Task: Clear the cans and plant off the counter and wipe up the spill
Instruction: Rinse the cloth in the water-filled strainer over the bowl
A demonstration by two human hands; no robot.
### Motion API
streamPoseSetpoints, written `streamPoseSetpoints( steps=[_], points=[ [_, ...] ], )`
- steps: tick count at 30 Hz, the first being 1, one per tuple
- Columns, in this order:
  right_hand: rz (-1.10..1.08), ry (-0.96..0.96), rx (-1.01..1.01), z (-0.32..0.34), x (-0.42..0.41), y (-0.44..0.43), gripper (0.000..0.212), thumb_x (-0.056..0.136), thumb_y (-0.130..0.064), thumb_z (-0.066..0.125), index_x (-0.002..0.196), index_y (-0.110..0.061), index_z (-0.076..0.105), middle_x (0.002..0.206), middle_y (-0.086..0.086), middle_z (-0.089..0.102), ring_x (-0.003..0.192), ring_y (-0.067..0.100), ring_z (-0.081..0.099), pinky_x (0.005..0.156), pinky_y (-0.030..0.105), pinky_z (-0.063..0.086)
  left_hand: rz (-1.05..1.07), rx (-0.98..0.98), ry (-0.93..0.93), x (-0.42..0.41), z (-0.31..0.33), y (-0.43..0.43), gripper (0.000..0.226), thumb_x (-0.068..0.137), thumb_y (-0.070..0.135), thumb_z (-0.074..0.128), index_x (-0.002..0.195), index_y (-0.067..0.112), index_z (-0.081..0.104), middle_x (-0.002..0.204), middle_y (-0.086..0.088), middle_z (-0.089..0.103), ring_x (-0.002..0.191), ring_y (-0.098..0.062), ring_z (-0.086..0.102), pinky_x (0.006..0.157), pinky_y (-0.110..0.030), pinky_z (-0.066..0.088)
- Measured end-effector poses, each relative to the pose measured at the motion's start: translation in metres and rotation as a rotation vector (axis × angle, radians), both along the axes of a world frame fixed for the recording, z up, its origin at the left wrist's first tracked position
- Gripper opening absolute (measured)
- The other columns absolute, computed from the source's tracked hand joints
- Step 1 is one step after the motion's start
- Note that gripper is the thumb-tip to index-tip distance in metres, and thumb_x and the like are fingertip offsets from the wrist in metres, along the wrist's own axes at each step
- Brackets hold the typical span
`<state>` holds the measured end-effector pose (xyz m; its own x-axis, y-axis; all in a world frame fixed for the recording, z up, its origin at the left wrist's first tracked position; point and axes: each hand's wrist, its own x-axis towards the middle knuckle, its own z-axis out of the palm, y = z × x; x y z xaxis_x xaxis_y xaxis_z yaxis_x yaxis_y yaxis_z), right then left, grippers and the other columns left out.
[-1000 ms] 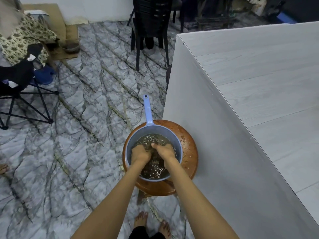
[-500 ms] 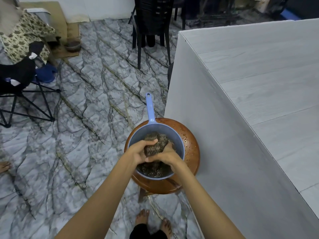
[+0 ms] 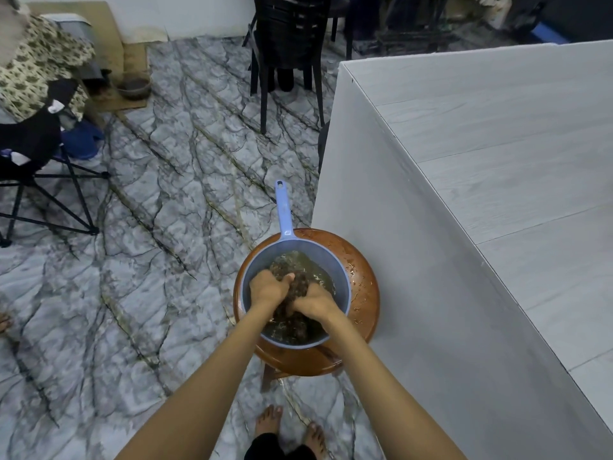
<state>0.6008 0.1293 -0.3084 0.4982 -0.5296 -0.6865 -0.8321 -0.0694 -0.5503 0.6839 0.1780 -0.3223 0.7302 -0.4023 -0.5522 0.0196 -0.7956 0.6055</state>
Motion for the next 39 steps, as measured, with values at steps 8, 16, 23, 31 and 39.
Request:
streamPoseSetpoints(
  steps=[8, 16, 23, 31, 39],
  points=[
    [-0.186, -0.231, 0.169, 0.014, -0.004, -0.005, 0.057, 0.074, -0.007, 0.069, 0.127, -0.008, 0.045, 0.116, 0.008, 0.057, 0.104, 0.018, 0.050, 0.088, 0.025, 0.040, 0.109, -0.241, 0.453, 0.004, 0.020, -0.003, 0.025, 0.082, -0.004, 0.043, 0.101, 0.003, 0.058, 0.085, -0.011, 0.058, 0.087, -0.026, 0.056, 0.061, -0.033, 0.047],
    [-0.241, -0.223, 0.242, 0.019, -0.002, -0.010, 0.013, 0.084, -0.005, 0.046, 0.079, -0.014, 0.054, 0.086, 0.002, 0.055, 0.093, 0.022, 0.049, 0.073, 0.028, 0.038, -0.037, -0.295, 0.516, 0.016, 0.042, 0.029, 0.031, 0.089, 0.008, 0.053, 0.119, 0.011, 0.060, 0.115, -0.004, 0.060, 0.109, -0.015, 0.050, 0.096, -0.029, 0.035],
    [-0.206, -0.167, 0.227, 0.010, 0.003, -0.013, 0.013, 0.087, -0.008, 0.048, 0.092, -0.007, 0.060, 0.100, 0.008, 0.063, 0.098, 0.020, 0.056, 0.093, 0.033, 0.049, 0.219, -0.267, 0.323, -0.001, -0.001, 0.006, 0.058, 0.077, 0.018, 0.069, 0.129, 0.004, 0.046, 0.126, -0.016, 0.057, 0.115, -0.030, 0.055, 0.102, -0.041, 0.043],
    [-0.223, -0.032, -0.236, 0.006, 0.006, 0.004, 0.025, 0.093, -0.014, 0.048, 0.111, -0.001, 0.059, 0.109, 0.015, 0.066, 0.100, 0.030, 0.064, 0.082, 0.034, 0.051, 0.014, 0.014, 0.061, -0.009, -0.010, -0.011, 0.076, 0.082, 0.048, 0.057, 0.135, -0.003, 0.035, 0.142, -0.026, 0.037, 0.131, -0.039, 0.035, 0.110, -0.043, 0.031],
    [-0.320, -0.323, 0.336, 0.012, -0.010, -0.011, 0.023, 0.074, -0.009, 0.071, 0.091, -0.016, 0.058, 0.087, -0.004, 0.061, 0.094, 0.014, 0.055, 0.073, 0.021, 0.043, 0.240, -0.406, 0.453, 0.001, -0.001, 0.005, 0.047, 0.061, 0.024, 0.082, 0.099, 0.000, 0.069, 0.097, -0.012, 0.071, 0.096, -0.026, 0.066, 0.089, -0.037, 0.053]
  ],
)
